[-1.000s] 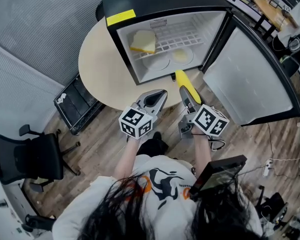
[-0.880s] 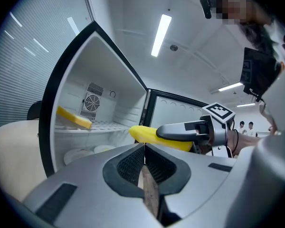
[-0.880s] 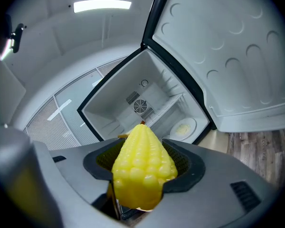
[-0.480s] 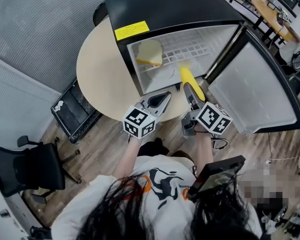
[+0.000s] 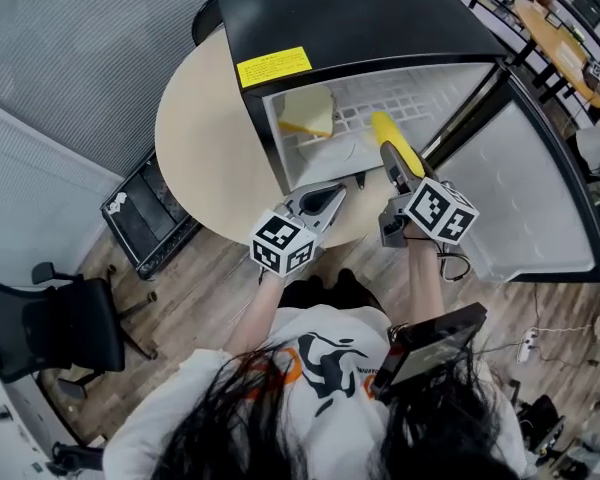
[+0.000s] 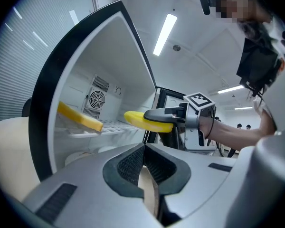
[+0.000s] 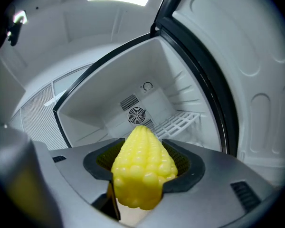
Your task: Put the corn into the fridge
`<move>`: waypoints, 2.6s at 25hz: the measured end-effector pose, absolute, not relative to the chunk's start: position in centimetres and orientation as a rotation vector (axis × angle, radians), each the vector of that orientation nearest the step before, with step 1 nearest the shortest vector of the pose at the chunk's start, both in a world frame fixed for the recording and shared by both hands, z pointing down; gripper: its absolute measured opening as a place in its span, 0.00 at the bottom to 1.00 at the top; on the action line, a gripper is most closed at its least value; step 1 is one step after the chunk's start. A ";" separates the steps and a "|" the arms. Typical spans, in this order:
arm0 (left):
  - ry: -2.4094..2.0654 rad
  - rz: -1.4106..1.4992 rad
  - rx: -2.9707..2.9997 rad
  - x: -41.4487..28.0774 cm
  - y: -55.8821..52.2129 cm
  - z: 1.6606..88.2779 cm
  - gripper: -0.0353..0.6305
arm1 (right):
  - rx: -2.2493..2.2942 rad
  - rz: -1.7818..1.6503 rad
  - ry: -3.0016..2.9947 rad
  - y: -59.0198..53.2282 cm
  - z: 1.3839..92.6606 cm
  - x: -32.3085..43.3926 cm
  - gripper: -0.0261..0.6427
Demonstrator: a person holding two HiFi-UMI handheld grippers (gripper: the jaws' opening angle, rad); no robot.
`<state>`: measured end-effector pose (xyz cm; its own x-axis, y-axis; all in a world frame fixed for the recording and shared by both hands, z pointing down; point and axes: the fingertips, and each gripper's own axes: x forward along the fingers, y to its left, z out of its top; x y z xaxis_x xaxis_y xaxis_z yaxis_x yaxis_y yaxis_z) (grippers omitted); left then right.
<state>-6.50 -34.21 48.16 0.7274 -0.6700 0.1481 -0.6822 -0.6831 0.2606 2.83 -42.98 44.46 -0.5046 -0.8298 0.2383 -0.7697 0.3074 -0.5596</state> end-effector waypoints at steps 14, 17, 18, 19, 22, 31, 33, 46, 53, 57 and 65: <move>-1.205 0.007 2.559 -6.4 -38.3 48.0 0.07 | -1.468 -0.806 2.884 -53.0 46.4 0.3 0.42; -1.236 0.004 2.544 -6.7 -38.6 48.0 0.07 | -1.475 -0.722 3.005 -54.1 47.2 -0.3 0.42; -1.244 0.003 2.540 -6.8 -38.7 48.0 0.07 | -1.475 -0.678 3.046 -54.5 47.3 -0.6 0.42; -1.252 0.004 2.535 -6.9 -38.8 48.0 0.07 | -1.471 -0.635 3.085 -54.9 47.2 -0.8 0.42; -1.275 0.013 2.515 -7.3 -38.9 48.4 0.07 | -1.444 -0.523 3.192 -55.8 47.3 -1.5 0.42; -1.309 0.029 2.490 -8.0 -38.5 48.8 0.07 | -1.294 -0.381 3.408 -58.0 47.9 -2.5 0.42; -1.313 0.031 2.487 -8.1 -38.4 48.8 0.07 | -1.272 -0.381 3.444 -58.3 48.4 -2.4 0.42; -1.300 0.036 2.499 -7.8 -37.6 48.6 0.07 | -1.310 -0.294 3.514 -58.1 49.1 -2.4 0.43; -1.289 0.043 2.506 -7.9 -37.0 48.5 0.07 | -1.382 -0.314 3.316 -57.0 46.1 -1.0 0.47; -1.283 0.043 2.511 -8.0 -36.6 48.5 0.07 | -1.338 -0.347 3.202 -54.2 43.7 -0.3 0.47; -1.256 0.028 2.534 -8.2 -36.0 48.1 0.07 | -1.351 -0.522 2.903 -48.4 41.6 1.6 0.47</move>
